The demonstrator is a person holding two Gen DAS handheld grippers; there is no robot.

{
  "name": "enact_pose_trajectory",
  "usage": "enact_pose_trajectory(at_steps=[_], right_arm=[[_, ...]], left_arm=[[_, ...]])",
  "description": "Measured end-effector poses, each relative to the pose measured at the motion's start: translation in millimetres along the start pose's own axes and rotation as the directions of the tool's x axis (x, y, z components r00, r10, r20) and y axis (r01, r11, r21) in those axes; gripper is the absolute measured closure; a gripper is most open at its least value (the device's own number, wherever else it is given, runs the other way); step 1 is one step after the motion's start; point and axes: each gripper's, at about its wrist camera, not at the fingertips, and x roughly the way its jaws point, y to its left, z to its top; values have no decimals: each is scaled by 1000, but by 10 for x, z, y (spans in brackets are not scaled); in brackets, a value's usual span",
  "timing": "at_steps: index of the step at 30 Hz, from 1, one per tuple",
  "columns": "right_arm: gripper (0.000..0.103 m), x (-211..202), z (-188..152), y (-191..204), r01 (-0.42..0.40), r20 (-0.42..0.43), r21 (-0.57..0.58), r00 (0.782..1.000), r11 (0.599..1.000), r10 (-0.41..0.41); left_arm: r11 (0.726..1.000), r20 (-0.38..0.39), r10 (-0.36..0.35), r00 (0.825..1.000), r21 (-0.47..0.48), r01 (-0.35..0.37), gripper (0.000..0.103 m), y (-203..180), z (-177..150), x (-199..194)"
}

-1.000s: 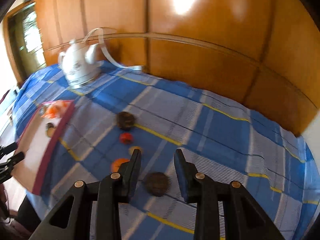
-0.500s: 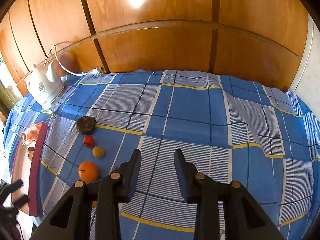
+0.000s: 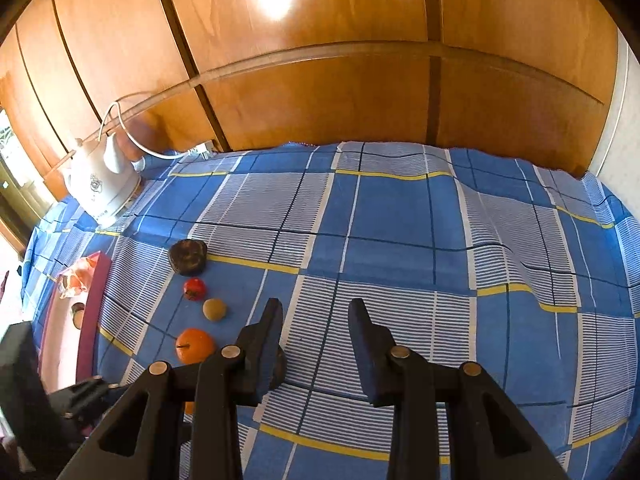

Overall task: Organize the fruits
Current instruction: 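Reach the left tool to an orange and close on it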

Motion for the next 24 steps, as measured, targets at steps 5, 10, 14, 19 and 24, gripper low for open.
enact_pose_trajectory(at_steps=[5,10,14,19,24], right_arm=[[69,-22,17,57,-6,10,-19,1000,1000,6],[69,17,-7,105,21,0,-63,1000,998,-21],[69,54,-15,66,36,-14,-60,999,998,-37],[69,73,-40,72,24,-26,-61,999,998,-26],[69,117,-76,140,-15,-45,-72,999,997,12]], left_arm=[[1000,-17,11,1000,-22,-12,61,31,30,231],[1000,32,6,999,-11,-6,63,83,-82,98],[998,98,61,993,21,-63,63,178,-286,-202],[987,119,158,980,6,-160,62,441,-577,-357],[990,152,140,978,7,-143,62,523,-677,-360]])
